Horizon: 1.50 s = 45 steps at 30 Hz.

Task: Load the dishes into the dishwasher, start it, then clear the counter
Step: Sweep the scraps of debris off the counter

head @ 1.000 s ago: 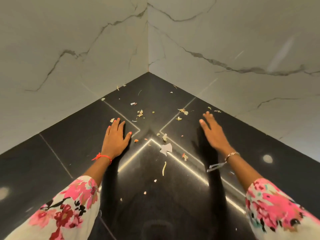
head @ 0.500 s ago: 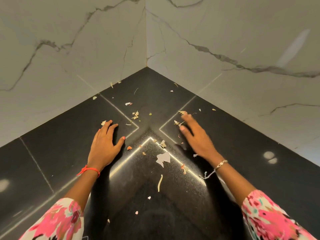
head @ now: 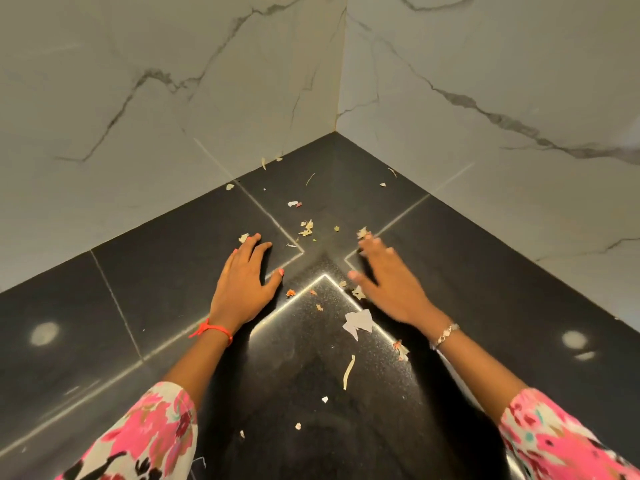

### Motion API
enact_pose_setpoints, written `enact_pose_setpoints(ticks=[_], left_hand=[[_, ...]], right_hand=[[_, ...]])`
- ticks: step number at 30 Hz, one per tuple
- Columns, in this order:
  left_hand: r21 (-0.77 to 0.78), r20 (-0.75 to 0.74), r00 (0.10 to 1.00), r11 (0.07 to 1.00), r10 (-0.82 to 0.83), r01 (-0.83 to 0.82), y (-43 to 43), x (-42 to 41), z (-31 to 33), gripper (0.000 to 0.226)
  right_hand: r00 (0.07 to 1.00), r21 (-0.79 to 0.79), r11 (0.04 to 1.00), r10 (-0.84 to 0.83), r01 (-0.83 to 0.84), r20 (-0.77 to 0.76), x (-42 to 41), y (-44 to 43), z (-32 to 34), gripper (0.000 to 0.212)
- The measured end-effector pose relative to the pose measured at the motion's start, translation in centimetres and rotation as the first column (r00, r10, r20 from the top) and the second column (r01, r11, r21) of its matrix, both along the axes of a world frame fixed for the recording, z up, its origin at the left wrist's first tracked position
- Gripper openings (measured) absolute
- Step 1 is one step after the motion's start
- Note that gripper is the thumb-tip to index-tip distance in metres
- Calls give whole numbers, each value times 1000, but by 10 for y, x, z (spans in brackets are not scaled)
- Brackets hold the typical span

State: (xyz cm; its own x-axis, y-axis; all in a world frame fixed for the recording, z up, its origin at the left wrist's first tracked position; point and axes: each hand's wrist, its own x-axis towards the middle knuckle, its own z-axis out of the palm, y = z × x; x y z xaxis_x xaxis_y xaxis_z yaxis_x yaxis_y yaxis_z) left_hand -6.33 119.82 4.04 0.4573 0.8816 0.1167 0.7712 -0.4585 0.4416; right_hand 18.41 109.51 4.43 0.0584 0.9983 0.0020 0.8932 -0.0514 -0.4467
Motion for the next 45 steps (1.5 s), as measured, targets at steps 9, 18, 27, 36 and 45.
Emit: enact_pose_setpoints(ticks=[9, 18, 27, 36, 45], left_hand=[[-106, 308, 944, 990, 122, -93, 42, -23, 20, 43], [-75, 85, 985, 987, 150, -144, 95, -46, 1, 46], [-37, 74, 978, 981, 193, -191, 93, -41, 1, 48], [-29, 64, 975, 977, 211, -210, 96, -42, -5, 55], [-12, 54, 973, 974, 225, -225, 97, -43, -6, 55]], right_hand=[[977, 51, 978, -200, 203, -71, 64, 107, 18, 58], [987, 37, 990, -129, 133, -97, 63, 167, -1, 65], [982, 2, 998, -64, 65, 175, 34, 193, -4, 70], [939, -10, 955, 289, -295, -185, -23, 229, 6, 64], [958, 119, 970, 232, -213, -172, -49, 275, 11, 42]])
